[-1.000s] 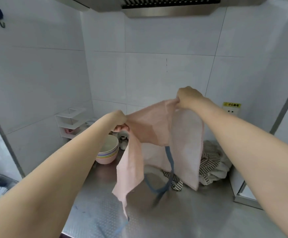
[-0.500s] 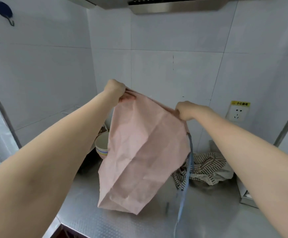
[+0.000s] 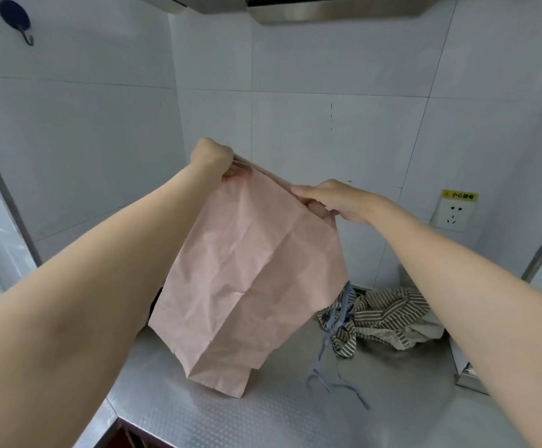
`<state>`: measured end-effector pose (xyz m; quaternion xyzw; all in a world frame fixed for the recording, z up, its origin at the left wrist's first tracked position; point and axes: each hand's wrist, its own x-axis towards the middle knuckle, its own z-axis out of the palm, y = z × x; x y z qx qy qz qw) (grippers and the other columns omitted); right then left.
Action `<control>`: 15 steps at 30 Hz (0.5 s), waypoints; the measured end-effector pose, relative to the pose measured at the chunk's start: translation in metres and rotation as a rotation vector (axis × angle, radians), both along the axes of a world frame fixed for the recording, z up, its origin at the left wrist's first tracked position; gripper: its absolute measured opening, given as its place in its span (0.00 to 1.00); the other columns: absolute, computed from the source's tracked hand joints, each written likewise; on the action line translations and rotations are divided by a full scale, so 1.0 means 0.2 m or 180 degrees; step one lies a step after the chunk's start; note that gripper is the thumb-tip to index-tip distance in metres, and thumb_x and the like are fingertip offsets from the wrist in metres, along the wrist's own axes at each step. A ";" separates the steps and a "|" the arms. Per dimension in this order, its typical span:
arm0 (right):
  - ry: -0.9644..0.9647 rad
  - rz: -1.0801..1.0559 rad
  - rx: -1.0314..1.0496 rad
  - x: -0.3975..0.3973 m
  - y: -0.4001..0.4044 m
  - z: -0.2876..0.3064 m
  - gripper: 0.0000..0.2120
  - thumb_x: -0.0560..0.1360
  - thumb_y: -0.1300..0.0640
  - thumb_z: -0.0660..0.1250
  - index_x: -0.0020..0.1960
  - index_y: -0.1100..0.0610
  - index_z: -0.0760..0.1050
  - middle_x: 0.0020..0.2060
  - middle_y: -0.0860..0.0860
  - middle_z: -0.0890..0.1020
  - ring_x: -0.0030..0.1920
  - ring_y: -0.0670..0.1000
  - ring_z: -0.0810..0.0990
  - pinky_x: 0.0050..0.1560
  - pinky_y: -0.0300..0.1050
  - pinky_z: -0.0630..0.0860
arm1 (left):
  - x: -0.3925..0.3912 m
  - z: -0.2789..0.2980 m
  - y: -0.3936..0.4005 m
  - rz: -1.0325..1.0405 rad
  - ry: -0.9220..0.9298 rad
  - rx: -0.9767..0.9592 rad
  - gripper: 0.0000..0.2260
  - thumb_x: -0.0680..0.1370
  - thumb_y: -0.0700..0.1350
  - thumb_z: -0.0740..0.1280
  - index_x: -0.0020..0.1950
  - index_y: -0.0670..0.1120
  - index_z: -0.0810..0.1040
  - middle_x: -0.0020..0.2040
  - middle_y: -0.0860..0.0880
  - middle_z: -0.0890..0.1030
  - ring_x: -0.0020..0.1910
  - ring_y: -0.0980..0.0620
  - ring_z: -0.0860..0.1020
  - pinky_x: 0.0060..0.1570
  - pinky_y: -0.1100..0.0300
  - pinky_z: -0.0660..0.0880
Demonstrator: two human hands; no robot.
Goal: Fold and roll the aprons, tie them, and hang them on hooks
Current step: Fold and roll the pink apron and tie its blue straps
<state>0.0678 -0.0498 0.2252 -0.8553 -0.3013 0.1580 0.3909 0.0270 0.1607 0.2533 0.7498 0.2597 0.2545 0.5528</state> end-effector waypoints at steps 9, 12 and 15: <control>-0.1480 -0.0324 -0.0959 0.10 0.02 -0.06 0.17 0.72 0.59 0.70 0.29 0.55 0.65 0.28 0.49 0.68 0.30 0.47 0.67 0.28 0.38 0.59 | 0.03 0.01 0.01 0.0027 0.0005 -0.0139 0.17 0.77 0.33 0.52 0.34 0.38 0.77 0.24 0.45 0.80 0.27 0.48 0.79 0.31 0.61 0.78; -0.1131 -0.0368 -0.0914 0.14 -0.07 0.00 0.10 0.74 0.56 0.69 0.36 0.58 0.75 0.31 0.49 0.74 0.32 0.46 0.71 0.30 0.36 0.64 | 0.06 -0.03 0.01 -0.0049 0.0244 -0.0097 0.16 0.77 0.33 0.51 0.41 0.36 0.78 0.32 0.41 0.81 0.25 0.49 0.78 0.34 0.58 0.79; -0.1042 -0.0529 -0.0820 0.18 -0.20 0.07 0.09 0.75 0.58 0.68 0.50 0.62 0.80 0.38 0.50 0.79 0.42 0.49 0.75 0.34 0.33 0.67 | 0.14 -0.06 -0.08 -0.0295 0.0439 -0.0089 0.12 0.77 0.33 0.53 0.43 0.37 0.76 0.31 0.40 0.80 0.25 0.49 0.77 0.41 0.55 0.79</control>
